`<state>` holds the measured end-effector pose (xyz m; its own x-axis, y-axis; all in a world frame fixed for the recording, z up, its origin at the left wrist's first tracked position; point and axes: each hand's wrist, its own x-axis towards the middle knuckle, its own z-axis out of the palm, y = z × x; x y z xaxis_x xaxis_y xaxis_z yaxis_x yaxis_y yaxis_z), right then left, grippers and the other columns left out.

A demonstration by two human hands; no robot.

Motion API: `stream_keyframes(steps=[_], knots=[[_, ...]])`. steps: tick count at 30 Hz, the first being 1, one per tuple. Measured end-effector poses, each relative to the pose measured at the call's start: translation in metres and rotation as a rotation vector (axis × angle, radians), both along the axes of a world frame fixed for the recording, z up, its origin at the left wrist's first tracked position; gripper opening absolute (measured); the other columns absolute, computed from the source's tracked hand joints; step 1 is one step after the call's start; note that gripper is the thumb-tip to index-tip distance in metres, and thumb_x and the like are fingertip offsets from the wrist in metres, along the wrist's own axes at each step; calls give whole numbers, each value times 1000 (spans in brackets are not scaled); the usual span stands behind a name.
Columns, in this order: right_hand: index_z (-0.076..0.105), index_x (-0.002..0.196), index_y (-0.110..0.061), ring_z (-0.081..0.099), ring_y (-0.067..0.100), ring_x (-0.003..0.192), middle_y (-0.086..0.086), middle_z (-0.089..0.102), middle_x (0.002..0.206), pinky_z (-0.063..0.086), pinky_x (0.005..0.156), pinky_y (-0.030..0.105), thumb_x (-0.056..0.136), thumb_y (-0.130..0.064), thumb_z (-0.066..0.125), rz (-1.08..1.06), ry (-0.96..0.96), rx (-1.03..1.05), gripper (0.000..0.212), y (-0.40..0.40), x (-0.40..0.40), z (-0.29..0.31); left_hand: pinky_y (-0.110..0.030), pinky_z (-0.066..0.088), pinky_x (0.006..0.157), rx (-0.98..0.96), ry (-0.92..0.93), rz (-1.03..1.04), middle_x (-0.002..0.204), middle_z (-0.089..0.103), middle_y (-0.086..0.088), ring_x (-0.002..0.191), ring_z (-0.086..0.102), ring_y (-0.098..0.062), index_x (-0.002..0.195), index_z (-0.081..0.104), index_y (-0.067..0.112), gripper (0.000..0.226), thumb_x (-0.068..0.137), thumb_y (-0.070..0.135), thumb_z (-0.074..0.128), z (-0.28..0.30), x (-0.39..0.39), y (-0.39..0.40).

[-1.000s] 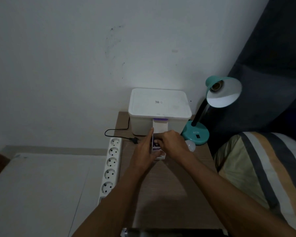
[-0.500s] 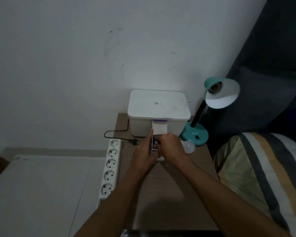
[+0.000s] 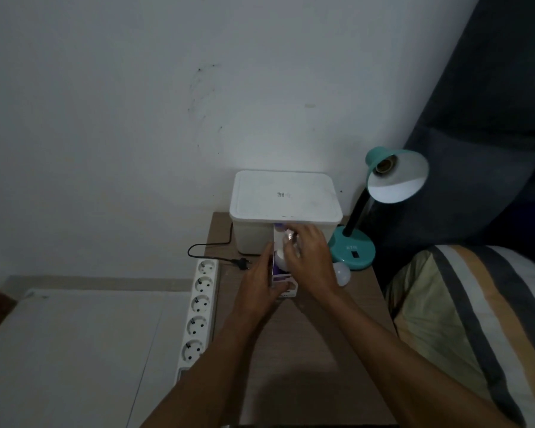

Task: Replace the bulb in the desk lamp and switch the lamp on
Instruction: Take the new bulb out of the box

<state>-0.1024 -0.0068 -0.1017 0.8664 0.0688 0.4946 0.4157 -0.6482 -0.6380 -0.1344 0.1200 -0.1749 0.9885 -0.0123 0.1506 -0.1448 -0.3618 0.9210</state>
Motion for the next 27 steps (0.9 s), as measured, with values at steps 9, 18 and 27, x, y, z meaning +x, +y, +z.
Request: stream_keyframes(steps=[9,18,27], knots=[[67,81,-27,67,34,91,11,71,97,54,82,47,89,-20,48,-367,449,755,21,-22,14,23,-30,59,95,19,92,16,135,58,16,124,62,-10,152,37,38,97,74,20,91,2,5,0],[75,88,-19,68,15,79,-4,72,83,48,63,22,98,-40,60,-67,601,260,28,-41,7,2,-40,61,97,1,134,51,140,60,11,119,64,-4,146,45,35,83,78,17,88,-3,3,0],[74,99,-19,69,15,88,0,73,99,57,74,30,93,-14,64,-137,590,350,13,-48,2,-10,-35,61,94,14,143,79,133,64,9,117,66,-8,136,43,38,76,77,21,89,-3,2,0]])
